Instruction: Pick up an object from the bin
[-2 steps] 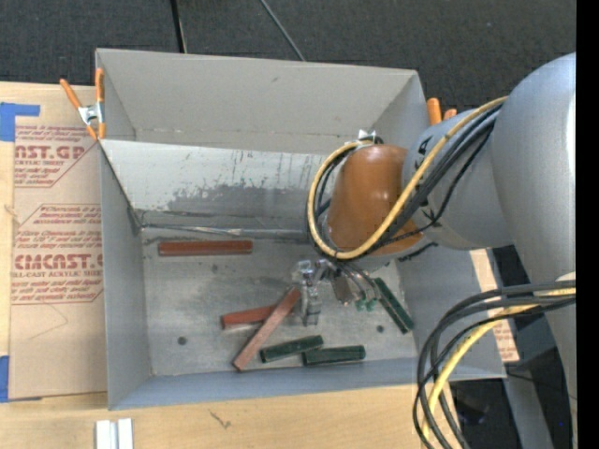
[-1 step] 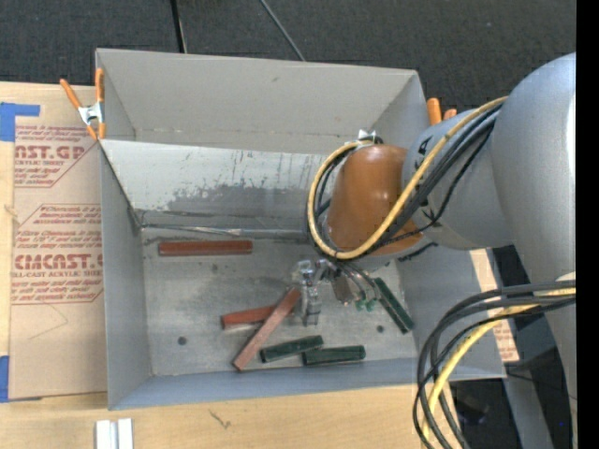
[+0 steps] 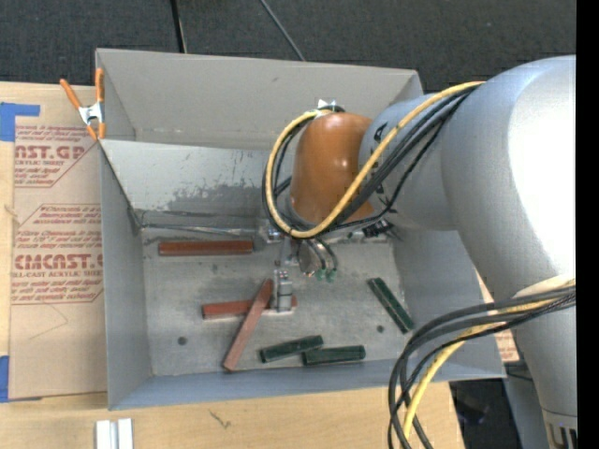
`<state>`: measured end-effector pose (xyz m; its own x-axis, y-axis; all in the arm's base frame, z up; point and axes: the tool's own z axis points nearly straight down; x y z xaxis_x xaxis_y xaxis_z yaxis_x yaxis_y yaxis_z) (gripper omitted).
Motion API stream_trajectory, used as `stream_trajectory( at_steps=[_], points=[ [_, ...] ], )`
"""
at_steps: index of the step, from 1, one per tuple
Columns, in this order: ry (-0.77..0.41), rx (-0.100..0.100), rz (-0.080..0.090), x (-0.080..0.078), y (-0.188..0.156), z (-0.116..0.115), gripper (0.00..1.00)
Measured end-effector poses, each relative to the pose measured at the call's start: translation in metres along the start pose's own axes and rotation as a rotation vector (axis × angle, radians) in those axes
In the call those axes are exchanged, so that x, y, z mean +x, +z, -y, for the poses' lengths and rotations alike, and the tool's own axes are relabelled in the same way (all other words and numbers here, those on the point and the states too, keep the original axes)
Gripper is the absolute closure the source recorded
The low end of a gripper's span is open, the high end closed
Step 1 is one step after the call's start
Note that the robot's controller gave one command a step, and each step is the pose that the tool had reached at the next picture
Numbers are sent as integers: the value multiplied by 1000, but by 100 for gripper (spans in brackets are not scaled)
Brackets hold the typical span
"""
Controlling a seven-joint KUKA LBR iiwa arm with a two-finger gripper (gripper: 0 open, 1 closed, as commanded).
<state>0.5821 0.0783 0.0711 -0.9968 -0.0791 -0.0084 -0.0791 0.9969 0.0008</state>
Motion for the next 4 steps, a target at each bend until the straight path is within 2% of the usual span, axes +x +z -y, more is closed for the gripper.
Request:
stream_trajectory(
  at_steps=[1, 2, 3, 4],
  points=[
    [2, 0, -4, 2, 0, 2, 0],
    [-267, 0, -12, 68, -1, -10, 100],
    [-267, 0, -11, 68, -1, -10, 100],
    [-282, -1, -10, 59, -32, -8, 100]
  ],
)
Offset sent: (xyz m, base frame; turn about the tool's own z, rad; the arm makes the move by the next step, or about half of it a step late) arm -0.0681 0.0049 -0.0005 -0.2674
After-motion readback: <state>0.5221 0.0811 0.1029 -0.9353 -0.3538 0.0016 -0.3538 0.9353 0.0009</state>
